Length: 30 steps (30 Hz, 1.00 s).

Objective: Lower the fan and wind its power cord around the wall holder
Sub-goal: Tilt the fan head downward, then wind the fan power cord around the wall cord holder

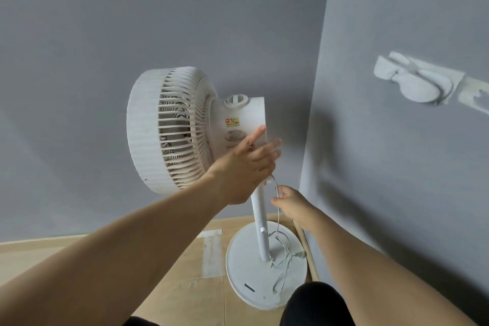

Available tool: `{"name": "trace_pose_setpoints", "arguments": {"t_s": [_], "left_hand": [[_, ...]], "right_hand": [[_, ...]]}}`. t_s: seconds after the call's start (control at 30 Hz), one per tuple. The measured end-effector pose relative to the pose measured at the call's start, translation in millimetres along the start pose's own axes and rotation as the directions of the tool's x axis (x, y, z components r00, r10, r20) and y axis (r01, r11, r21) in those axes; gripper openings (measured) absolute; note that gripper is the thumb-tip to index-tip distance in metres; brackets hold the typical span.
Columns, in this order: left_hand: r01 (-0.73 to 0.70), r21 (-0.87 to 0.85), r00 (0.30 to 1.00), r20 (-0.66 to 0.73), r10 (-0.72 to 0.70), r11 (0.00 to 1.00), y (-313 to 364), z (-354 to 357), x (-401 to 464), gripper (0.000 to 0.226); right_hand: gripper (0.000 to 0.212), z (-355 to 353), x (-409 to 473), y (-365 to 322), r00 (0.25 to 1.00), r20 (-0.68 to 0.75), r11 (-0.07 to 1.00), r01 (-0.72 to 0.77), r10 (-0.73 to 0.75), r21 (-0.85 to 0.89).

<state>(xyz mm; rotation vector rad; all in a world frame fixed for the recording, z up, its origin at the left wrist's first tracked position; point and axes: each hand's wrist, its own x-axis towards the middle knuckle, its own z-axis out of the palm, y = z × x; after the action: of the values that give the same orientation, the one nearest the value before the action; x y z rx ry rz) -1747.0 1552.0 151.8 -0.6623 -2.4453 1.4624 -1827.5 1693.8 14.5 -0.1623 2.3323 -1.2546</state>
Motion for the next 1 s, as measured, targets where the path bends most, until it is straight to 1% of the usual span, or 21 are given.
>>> {"name": "trace_pose_setpoints", "arguments": {"t_s": [0.07, 0.1, 0.17, 0.23, 0.3, 0.37, 0.43, 0.53, 0.6, 0.67, 0.77, 0.83, 0.87, 0.93, 1.0], "left_hand": [[-0.001, 0.022, 1.0, 0.001, 0.001, 1.0, 3, 5, 5, 0.056], [0.0, 0.023, 1.0, -0.001, 0.0, 1.0, 3, 7, 6, 0.055], [-0.02, 0.022, 1.0, 0.001, 0.02, 1.0, 6, 10, 10, 0.052], [-0.054, 0.035, 0.998, 0.032, 0.053, 0.998, 10, 11, 15, 0.048], [-0.076, 0.075, 0.995, 0.072, 0.07, 0.994, 13, 8, 23, 0.045], [-0.074, 0.094, 0.993, 0.094, 0.065, 0.993, 17, 3, 33, 0.042], [-0.055, 0.086, 0.994, 0.095, 0.047, 0.995, 21, 2, 43, 0.038], [0.021, 0.001, 0.995, 0.099, -0.021, 1.0, 30, 3, 55, 0.029], [0.094, -0.039, 0.987, 0.133, -0.088, 0.995, 38, 3, 60, 0.03], [0.157, -0.07, 0.977, 0.159, -0.144, 0.985, 43, 3, 62, 0.03], [0.213, -0.142, 0.971, 0.143, -0.193, 0.967, 48, 7, 65, 0.03], [0.241, -0.187, 0.966, 0.141, -0.217, 0.952, 47, 9, 67, 0.038], [0.253, -0.204, 0.963, 0.147, -0.226, 0.946, 47, 9, 67, 0.043], [0.262, -0.254, 0.96, 0.168, -0.224, 0.931, 48, 10, 70, 0.045], [0.244, -0.371, 0.968, 0.15, -0.201, 0.896, 51, 8, 73, 0.042]], "right_hand": [[0.024, 2, 3, 5, 1.0, 0.007, 1.0, -0.016, 0.016, -0.008], [0.02, 2, 4, 7, 1.0, 0.0, 1.0, -0.014, 0.014, -0.02], [0.021, 0, 4, 12, 0.999, -0.04, 1.0, -0.015, 0.014, -0.02], [0.024, -6, -3, 11, 0.993, -0.122, 1.0, 0.001, -0.001, 0.003], [0.033, -15, -12, 8, 0.977, -0.208, 0.999, 0.053, -0.05, 0.01], [0.036, -25, -25, 2, 0.959, -0.263, 0.993, 0.113, -0.102, 0.029], [0.033, -35, -38, -3, 0.953, -0.272, 0.986, 0.154, -0.13, 0.068], [0.024, -45, -55, -11, 0.952, -0.263, 0.982, 0.178, -0.154, 0.068], [0.017, -51, -63, -15, 0.96, -0.252, 0.983, 0.154, -0.124, 0.102], [0.014, -55, -68, -17, 0.977, -0.205, 0.99, 0.085, -0.061, 0.108], [0.012, -60, -80, -9, 0.99, -0.123, 0.998, -0.063, 0.065, 0.014], [0.013, -62, -92, 2, 0.984, -0.097, 0.985, -0.159, 0.152, -0.071], [0.013, -63, -99, 7, 0.98, -0.094, 0.98, -0.185, 0.178, -0.077], [0.015, -65, -108, 10, 0.979, -0.107, 0.983, -0.179, 0.175, -0.033], [0.018, -71, -116, 5, 0.979, -0.169, 0.991, -0.101, 0.114, 0.086]]}}
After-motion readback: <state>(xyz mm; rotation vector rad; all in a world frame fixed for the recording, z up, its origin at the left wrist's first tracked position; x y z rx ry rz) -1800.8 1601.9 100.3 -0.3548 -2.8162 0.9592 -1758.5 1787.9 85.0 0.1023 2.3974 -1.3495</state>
